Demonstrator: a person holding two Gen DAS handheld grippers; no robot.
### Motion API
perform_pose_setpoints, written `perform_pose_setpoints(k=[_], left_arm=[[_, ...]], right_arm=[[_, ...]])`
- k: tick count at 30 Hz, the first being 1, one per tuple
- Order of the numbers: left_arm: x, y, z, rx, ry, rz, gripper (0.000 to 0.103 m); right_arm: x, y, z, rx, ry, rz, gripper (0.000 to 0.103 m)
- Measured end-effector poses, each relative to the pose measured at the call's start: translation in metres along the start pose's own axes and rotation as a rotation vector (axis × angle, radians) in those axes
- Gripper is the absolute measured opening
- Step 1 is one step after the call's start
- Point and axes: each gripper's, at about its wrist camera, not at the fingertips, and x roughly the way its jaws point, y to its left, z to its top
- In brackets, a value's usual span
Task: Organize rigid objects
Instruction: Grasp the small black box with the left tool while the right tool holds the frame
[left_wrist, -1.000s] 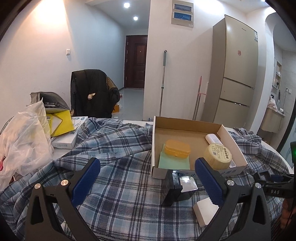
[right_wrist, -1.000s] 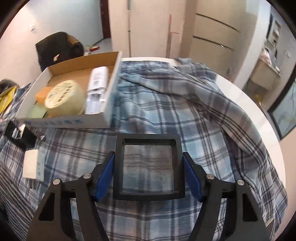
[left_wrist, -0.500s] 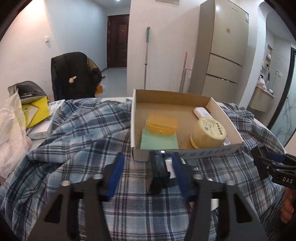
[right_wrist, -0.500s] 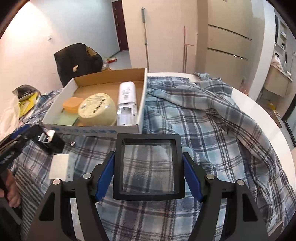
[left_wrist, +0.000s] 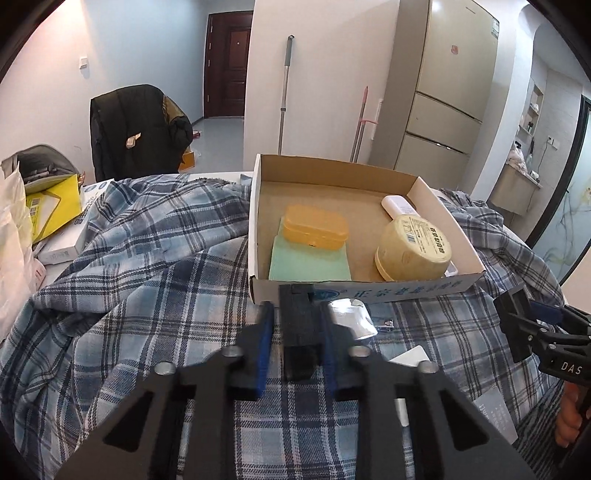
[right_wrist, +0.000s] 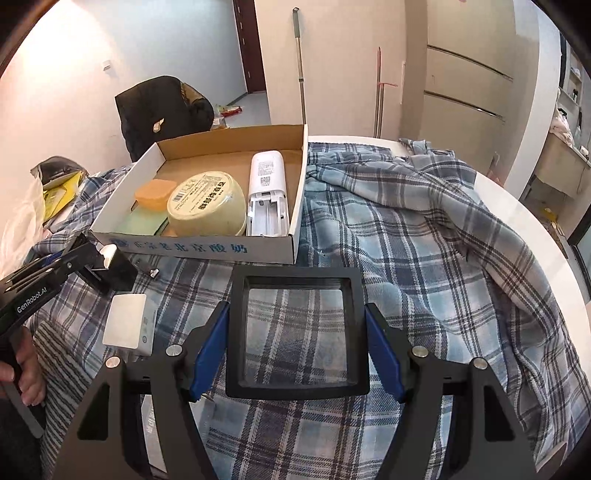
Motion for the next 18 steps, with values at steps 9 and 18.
perform_pose_setpoints(k=[9, 18], left_arm=[[-0.024, 0.015, 0.0, -0.073, -0.088, 0.012, 0.019], [-0.074, 0.006, 0.022, -0.045, -0.16, -0.014, 0.019]], right_arm=[[-0.001, -0.006, 0.002, 0.032, -0.01, -0.012, 0.069], [-0.032, -0.007, 0.015, 0.04, -0.073, -0.046, 0.069]])
